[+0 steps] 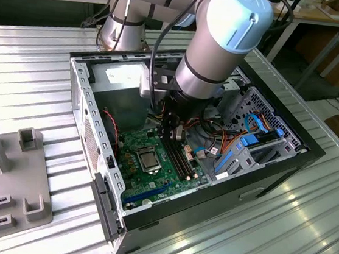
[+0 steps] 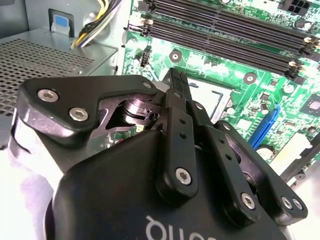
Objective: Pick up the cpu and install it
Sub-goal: 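Install the first cpu locking lever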
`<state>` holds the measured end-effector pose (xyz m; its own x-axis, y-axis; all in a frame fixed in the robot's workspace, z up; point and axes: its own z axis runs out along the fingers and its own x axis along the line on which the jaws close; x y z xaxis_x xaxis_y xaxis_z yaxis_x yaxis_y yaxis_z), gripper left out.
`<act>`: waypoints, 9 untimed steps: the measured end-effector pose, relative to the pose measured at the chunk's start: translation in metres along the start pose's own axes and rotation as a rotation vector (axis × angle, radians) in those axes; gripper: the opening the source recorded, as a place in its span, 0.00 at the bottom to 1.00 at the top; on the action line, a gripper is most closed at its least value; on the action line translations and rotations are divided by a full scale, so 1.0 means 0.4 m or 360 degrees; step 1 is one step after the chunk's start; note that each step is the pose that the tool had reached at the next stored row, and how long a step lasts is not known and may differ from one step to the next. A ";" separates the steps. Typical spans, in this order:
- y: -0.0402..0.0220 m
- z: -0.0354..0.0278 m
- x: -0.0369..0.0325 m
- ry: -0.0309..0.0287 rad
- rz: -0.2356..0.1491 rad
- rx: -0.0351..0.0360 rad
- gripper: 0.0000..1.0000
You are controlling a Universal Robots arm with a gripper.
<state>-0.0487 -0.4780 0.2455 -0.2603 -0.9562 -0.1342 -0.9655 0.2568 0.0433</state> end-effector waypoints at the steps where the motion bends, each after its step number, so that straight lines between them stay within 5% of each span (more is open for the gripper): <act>1: 0.000 0.000 0.001 0.00001 -0.0003 0.0000 0.11; 9: 0.000 0.000 0.002 0.00000 -0.0004 0.0000 0.11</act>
<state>-0.0487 -0.4787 0.2455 -0.2576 -0.9569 -0.1343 -0.9662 0.2541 0.0431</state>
